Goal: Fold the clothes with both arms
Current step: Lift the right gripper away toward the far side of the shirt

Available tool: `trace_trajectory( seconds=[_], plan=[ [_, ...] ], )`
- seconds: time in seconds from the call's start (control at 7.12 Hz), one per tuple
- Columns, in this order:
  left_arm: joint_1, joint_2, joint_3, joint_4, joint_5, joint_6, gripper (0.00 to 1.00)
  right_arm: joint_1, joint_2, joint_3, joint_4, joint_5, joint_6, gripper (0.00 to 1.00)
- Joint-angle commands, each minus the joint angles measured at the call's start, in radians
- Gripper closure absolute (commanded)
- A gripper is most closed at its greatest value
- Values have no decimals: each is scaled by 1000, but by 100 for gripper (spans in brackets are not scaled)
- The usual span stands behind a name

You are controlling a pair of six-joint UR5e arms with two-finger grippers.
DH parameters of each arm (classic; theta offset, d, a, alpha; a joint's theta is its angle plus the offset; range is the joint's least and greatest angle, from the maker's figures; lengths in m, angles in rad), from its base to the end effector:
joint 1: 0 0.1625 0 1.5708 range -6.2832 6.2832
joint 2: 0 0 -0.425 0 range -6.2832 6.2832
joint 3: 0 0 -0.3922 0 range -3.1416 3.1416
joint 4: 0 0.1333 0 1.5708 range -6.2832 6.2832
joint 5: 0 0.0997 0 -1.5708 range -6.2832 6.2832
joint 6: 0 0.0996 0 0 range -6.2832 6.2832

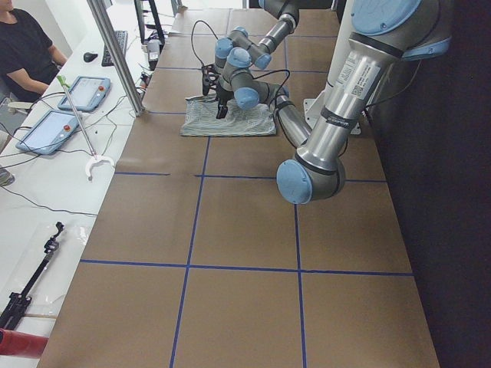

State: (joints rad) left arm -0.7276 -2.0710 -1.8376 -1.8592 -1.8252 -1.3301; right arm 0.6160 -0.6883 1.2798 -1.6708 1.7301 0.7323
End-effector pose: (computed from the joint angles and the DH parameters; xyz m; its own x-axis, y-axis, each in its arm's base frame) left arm 0.3904 -0.4927 0.2240 0.4719 -0.1113 -0.8746 0.3786 0.9215 0.0870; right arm -0.5754 -0.5513 0.2534 0.8599 -0.2909 0.4195 0.1946 0.9465 0.2575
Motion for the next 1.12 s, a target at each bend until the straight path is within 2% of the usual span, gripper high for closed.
trace_trajectory(
  seconds=[0.0, 0.42, 0.98],
  plan=[
    [1, 0, 0, -2, 0, 0, 0, -12, -5, -40, 16, -3, -10, 0],
    [1, 0, 0, -6, -14, -1, 0, 11, -17, -40, 19, 0, -34, 0],
    [2, -6, 0, -5, -14, -4, 0, 175, -189, 74, 37, 43, -249, 0]
  ],
)
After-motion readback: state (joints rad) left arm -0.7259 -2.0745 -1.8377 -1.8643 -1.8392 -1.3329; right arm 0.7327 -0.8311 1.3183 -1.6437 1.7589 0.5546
